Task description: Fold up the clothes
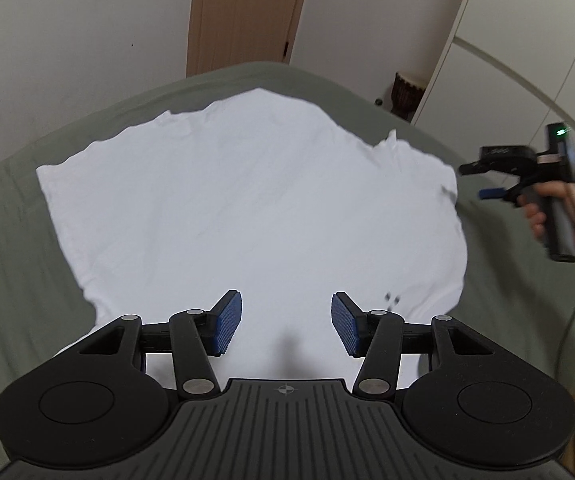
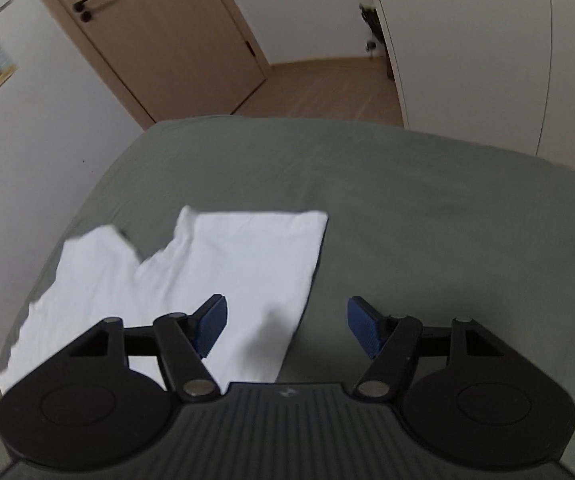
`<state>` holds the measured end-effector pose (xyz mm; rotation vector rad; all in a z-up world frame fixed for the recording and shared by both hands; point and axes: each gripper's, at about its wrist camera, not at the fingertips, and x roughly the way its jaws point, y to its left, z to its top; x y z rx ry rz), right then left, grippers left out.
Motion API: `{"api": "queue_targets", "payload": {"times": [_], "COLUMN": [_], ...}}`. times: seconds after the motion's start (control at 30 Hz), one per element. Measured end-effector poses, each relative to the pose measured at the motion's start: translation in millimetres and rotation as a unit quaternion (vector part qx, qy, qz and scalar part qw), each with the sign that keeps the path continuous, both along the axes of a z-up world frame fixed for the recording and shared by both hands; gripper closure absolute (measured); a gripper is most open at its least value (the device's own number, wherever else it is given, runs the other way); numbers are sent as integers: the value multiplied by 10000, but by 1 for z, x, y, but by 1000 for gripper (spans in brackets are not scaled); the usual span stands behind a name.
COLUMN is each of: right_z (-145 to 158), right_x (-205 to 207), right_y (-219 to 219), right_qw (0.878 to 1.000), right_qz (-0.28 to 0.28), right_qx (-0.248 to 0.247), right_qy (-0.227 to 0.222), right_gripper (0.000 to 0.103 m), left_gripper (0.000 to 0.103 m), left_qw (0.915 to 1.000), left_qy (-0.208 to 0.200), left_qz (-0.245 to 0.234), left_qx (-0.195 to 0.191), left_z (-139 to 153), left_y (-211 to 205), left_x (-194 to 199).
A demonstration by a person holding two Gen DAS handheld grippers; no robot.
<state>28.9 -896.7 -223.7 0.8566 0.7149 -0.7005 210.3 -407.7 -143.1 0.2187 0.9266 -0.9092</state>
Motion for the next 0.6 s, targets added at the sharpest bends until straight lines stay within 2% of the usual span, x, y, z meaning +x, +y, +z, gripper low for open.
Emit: {"api": "queue_targets", "payload": {"times": [0.03,0.1,0.17,0.23,0.27,0.4,0.5,0.53,0.6], "right_z": [-7,-14,-23,-27,-29,-30,-26,-23,-9], "right_x": [6,11,16,16,16,15,16,16,16], "right_y": [-9,-16,-25,-30,-32,-30,-33,-34,-34], "right_qw": [9999,9998,9995,9994,9994,9999,9997,9996,9989], "right_qz": [-42,-80,-121,-72,-46,135,73,26,19], "right_qx": [97,181,253,257,255,11,55,59,-241], "right_qy": [-18,-74,-160,-200,-216,65,218,265,397], "right_gripper": [42,61,71,88,101,101,100,96,76], "left_gripper": [54,54,54,54,54,54,54,54,54], "left_qw": [10000,10000,9999,9998,9997,9990,9992,9993,9992], "left_qy": [1,31,72,118,146,217,184,183,226], "left_qz": [26,48,61,87,136,263,238,227,211], "left_qx": [-12,-39,-69,-110,-153,-305,-261,-250,-258], "left_z": [-1,-4,-8,-10,-11,-13,-19,-21,-24], "left_y": [-2,-9,-17,-25,-28,-35,-38,-38,-38], "left_x": [0,-1,-1,0,3,9,11,11,14]}}
